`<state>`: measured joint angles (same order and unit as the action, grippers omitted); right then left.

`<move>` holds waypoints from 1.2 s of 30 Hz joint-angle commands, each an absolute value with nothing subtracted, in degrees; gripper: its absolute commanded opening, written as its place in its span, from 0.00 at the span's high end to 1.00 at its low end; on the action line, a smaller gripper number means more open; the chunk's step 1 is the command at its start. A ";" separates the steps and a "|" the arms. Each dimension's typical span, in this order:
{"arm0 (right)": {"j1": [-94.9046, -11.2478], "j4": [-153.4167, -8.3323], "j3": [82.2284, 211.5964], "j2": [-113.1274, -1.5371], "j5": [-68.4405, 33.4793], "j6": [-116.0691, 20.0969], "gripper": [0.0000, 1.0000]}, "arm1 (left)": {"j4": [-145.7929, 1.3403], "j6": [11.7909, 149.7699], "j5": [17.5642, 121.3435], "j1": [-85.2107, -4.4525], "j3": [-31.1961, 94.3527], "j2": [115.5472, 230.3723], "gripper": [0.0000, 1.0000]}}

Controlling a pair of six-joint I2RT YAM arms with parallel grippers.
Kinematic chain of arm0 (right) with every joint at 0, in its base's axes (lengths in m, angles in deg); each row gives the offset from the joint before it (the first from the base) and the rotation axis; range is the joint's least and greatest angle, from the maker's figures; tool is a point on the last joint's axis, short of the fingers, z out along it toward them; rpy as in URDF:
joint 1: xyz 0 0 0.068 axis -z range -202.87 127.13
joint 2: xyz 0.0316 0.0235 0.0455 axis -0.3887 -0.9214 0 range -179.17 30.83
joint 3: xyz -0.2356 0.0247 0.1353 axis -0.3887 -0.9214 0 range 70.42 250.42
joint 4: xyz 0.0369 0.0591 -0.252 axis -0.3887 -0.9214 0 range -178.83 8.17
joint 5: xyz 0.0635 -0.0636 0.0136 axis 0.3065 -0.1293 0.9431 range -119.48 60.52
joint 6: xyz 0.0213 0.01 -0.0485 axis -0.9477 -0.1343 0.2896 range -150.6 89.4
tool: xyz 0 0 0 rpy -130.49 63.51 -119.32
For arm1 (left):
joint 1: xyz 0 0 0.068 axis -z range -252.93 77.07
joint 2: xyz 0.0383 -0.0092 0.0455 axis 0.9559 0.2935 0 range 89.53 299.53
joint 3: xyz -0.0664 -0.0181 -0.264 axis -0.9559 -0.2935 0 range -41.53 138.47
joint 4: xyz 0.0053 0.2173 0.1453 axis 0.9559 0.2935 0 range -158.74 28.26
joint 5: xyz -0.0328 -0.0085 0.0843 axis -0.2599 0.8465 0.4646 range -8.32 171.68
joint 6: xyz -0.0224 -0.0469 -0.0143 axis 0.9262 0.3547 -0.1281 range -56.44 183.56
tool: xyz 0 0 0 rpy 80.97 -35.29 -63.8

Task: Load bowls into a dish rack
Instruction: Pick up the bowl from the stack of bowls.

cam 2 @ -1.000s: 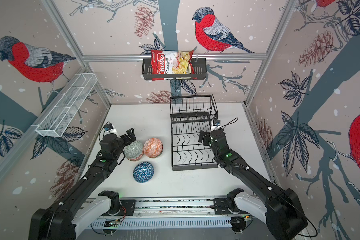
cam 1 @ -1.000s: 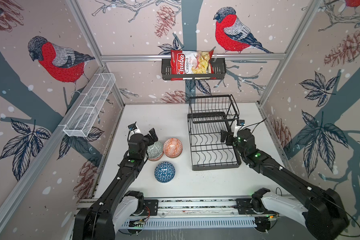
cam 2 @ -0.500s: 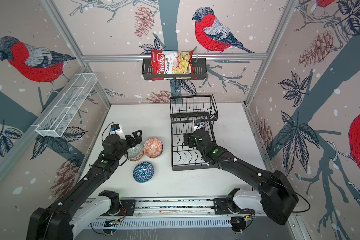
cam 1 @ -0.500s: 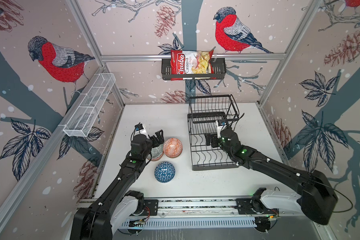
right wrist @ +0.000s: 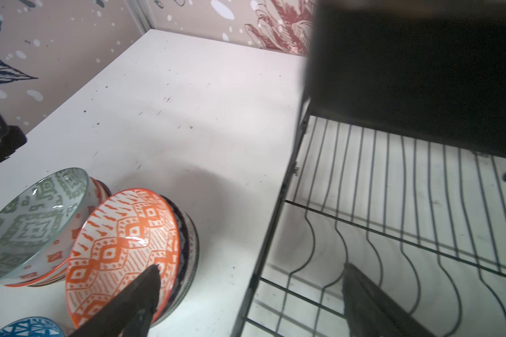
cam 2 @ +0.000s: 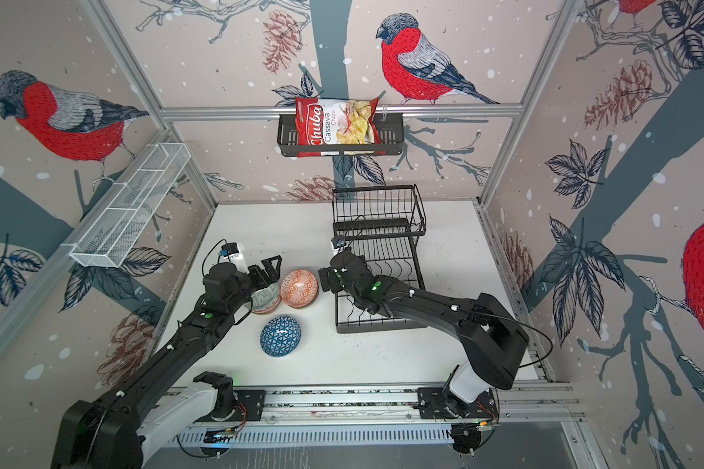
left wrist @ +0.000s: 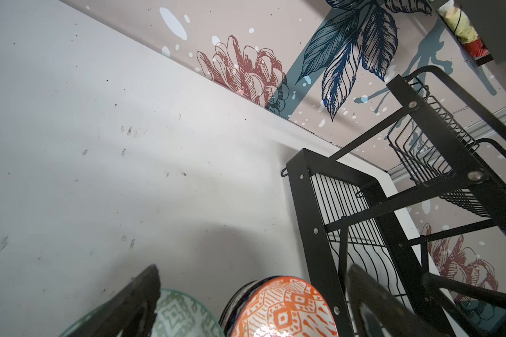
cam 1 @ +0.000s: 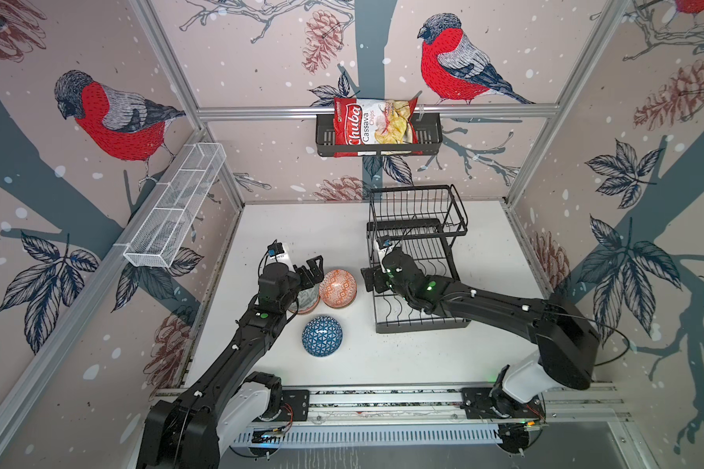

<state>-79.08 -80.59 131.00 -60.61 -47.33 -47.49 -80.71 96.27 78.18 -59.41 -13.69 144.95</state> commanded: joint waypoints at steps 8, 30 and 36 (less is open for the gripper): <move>-81.36 -84.25 138.77 -67.94 -45.50 -48.13 0.10 | -81.29 96.05 77.32 -59.46 -13.27 145.51 0.03; -82.79 -87.19 144.83 -76.00 -43.37 -48.00 0.39 | -80.78 96.42 77.82 -59.40 -13.40 147.09 0.02; -82.72 -88.05 146.61 -78.41 -43.28 -47.99 0.49 | -80.70 96.17 77.69 -59.41 -13.31 147.58 0.02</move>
<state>-82.71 -86.89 145.82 -77.63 -43.74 -47.49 -80.14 96.33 77.43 -59.41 -13.67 147.42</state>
